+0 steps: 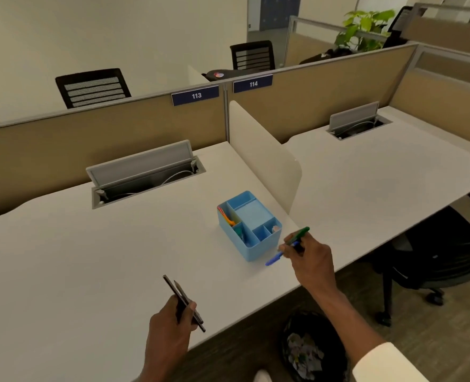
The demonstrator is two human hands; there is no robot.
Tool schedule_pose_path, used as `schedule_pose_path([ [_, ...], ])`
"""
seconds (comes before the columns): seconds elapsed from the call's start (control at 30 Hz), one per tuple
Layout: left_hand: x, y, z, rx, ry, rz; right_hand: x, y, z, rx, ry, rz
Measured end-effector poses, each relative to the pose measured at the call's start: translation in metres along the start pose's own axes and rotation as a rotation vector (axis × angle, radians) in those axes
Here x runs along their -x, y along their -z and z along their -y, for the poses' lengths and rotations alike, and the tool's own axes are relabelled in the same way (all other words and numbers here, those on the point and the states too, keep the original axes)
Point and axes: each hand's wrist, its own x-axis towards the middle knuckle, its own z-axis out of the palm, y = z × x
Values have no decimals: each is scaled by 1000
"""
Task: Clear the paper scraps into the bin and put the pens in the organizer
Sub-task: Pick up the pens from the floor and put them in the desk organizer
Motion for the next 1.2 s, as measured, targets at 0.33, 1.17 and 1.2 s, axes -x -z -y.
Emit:
schedule_pose_path([
  [0.33, -72, 2, -61, -17, -76, -68, -98, -15, 24, 67, 152, -10],
  [1.17, -146, 41, -53, -24, -165, 138, -57, -49, 8, 56, -75, -91],
  [1.2, -145, 39, -53, -28, -164, 137, -59, -51, 4, 39, -95, -82],
])
